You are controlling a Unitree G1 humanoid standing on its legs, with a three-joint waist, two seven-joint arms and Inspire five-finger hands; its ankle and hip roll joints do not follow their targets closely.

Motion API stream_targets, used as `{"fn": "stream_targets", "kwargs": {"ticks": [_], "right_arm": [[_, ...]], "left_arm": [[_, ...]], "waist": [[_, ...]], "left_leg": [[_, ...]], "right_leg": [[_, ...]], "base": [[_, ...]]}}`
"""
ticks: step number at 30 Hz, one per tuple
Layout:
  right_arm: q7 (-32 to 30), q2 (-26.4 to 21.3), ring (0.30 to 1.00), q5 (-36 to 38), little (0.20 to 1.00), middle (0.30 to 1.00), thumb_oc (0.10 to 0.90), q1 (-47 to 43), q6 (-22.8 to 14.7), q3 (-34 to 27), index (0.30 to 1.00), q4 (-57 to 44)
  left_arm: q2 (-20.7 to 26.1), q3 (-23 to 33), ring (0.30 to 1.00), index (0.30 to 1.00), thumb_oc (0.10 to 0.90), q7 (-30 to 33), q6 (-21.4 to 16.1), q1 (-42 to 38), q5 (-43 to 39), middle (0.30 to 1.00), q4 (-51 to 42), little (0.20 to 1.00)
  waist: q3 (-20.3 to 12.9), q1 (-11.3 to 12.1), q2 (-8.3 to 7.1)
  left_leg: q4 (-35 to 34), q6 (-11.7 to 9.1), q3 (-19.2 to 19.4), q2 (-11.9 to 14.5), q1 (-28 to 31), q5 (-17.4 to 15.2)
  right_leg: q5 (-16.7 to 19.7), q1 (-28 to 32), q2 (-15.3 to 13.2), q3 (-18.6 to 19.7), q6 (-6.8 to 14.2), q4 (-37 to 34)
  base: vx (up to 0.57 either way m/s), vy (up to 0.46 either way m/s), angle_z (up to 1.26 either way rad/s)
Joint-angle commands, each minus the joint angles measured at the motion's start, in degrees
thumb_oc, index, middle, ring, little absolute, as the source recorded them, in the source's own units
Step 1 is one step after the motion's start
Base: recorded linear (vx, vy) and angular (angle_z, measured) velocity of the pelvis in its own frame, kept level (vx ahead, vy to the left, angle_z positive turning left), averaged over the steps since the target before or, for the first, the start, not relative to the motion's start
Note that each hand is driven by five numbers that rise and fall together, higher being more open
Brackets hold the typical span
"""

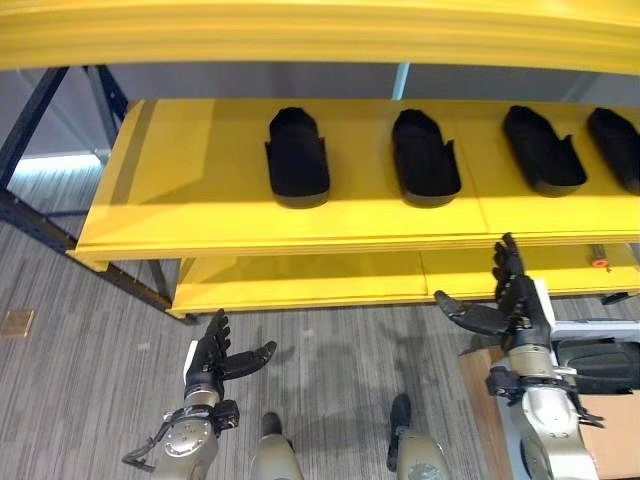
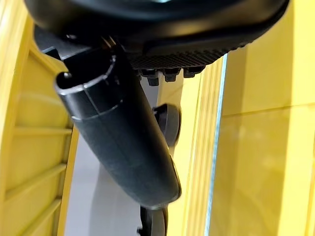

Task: Move parts from the plastic box to the shelf.

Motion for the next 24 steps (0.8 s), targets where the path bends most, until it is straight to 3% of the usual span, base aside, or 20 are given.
{"fn": "stream_targets", "kwargs": {"ticks": [1,4,5,6,7,8,9,10,13,15,18,24], "right_arm": [[-2.45,-2.06,1.0,-1.85,1.0,1.0,0.9,-4.64,-7.33,-3.18,1.0,-4.8],[-2.81,-2.95,1.0,-2.98,1.0,1.0,0.9,-4.83,-7.68,-2.77,1.0,-4.5],[-2.79,-2.85,1.0,-2.77,1.0,1.0,0.9,-4.79,-7.66,-2.47,1.0,-4.04],[-2.64,-2.95,1.0,-2.31,1.0,1.0,0.9,-4.56,-7.61,-1.99,1.0,-3.19],[-2.64,-2.94,1.0,-2.3,1.0,1.0,0.9,-4.6,-7.63,-2.01,1.0,-3.16],[-2.14,-2.93,1.0,-1.64,1.0,1.0,0.9,-3.65,-7.41,-1.69,1.0,-2.13],[-2.12,-2.93,1.0,-1.62,1.0,1.0,0.9,-3.6,-7.43,-1.7,1.0,-2.12],[-1.89,-2.97,1.0,-1.22,1.0,1.0,0.9,-3.2,-7.25,-2.05,1.0,-1.72],[-0.63,-3.37,1.0,-1.04,1.0,1.0,0.9,-2.73,-6.8,-0.96,1.0,-0.36],[1.07,-3.19,1.0,-0.17,1.0,1.0,0.9,-3.25,-6.45,-0.22,1.0,0.42],[2.29,-2.96,1.0,1.22,1.0,1.0,0.9,-3.0,-6.06,-0.36,1.0,0.77],[3.18,-0.88,1.0,2.35,1.0,1.0,0.9,-0.17,-5.18,-2.16,1.0,-0.13]], "left_arm": [[1.47,0.04,1.0,1.0,0.9,1.35,-5.89,-1.41,1.89,1.0,-2.89,1.0],[0.81,0.64,1.0,1.0,0.9,1.46,-6.23,-1.35,1.96,1.0,-4.1,1.0],[0.51,0.64,1.0,1.0,0.9,1.34,-6.38,-1.43,1.76,1.0,-4.24,1.0],[0.24,0.74,1.0,1.0,0.9,1.5,-6.42,-1.36,1.61,1.0,-4.36,1.0],[0.25,0.75,1.0,1.0,0.9,1.5,-6.41,-1.39,1.61,1.0,-4.37,1.0],[-0.33,0.69,1.0,1.0,0.9,1.53,-6.45,-1.02,1.4,1.0,-4.71,1.0],[-0.32,0.67,1.0,1.0,0.9,1.53,-6.43,-0.96,1.4,1.0,-4.75,1.0],[-0.44,0.67,1.0,1.0,0.9,1.2,-6.45,-0.87,1.48,1.0,-5.12,1.0],[-0.7,1.27,1.0,1.0,0.9,0.44,-6.83,0.78,1.15,1.0,-6.25,1.0],[-1.22,1.75,1.0,1.0,0.9,-0.35,-7.08,1.84,1.1,1.0,-7.28,1.0],[-1.38,1.76,1.0,1.0,0.9,-1.07,-7.12,2.42,0.78,1.0,-7.09,1.0],[-1.2,0.97,1.0,1.0,0.9,-2.06,-6.8,3.69,0.46,1.0,-6.77,1.0]], "waist": [[-2.52,1.02,1.35],[-2.25,1.7,1.37],[-2.25,2.06,1.02],[-2.41,2.93,0.26],[-2.52,2.8,0.39],[-2.87,3.7,-0.28],[-2.94,3.5,-0.26],[-2.98,3.83,-0.49],[-3.21,5.22,-1.36],[-4.48,5.38,-1.47],[-5.39,5.29,-1.4],[-7.57,4.23,-1.27]], "left_leg": [[-14.51,-0.06,1.55,6.56,2.2,15.2],[-14.81,0.77,0.97,7.92,2.51,18.09],[-14.31,1.46,0.01,7.36,2.28,18.02],[-12.41,2.41,-3.44,4.65,1.53,17.04],[-12.18,2.47,-3.71,4.7,1.08,17.08],[-10.6,2.98,-5.62,1.13,-0.26,16.72],[-10.37,3.03,-5.87,1.03,-0.49,16.62],[-9.63,3.27,-5.41,-1.26,-1.98,16.3],[-7.23,4.71,-10.1,-11.49,-3.2,9.99],[-7.98,5.67,-13.36,-15.18,-1.62,6.78],[-9.36,5.97,-14.75,-15.55,-0.58,6.03],[-14.14,7.13,-11.46,-15.31,4.04,5.36]], "right_leg": [[-14.41,0.51,1.82,1.28,-0.95,10.27],[-14.84,-0.02,4.2,1.55,-2.4,10.09],[-14.61,0.44,4.71,1.87,-2.7,9.16],[-13.71,1.83,5.3,2.92,-3.07,5.89],[-13.3,1.86,5.4,2.73,-3.06,5.4],[-12.02,4.3,5.81,2.93,-3.76,0.77],[-11.8,4.59,5.77,2.7,-3.71,0.27],[-11.09,5.73,6.0,2.42,-4.12,-2.06],[-7.97,7.86,5.89,3.6,-3.7,-7.73],[-6.03,7.88,6.3,5.32,-2.68,-10.41],[-5.36,8.34,6.3,6.21,-2.33,-11.75],[-3.76,10.18,4.89,7.15,-1.05,-13.54]], "base": [[-0.09,-0.261,-0.26],[-0.1,-0.271,-0.29],[-0.04,-0.301,-0.25],[-0.02,-0.211,-0.21],[0.06,-0.241,-0.39],[0.05,-0.106,-0.39],[0.07,-0.172,-0.32],[0.03,-0.072,-0.06],[0.03,-0.038,0.22],[0.06,0.075,-0.17],[0.1,0.102,-0.72],[0.12,0.167,-0.15]]}}
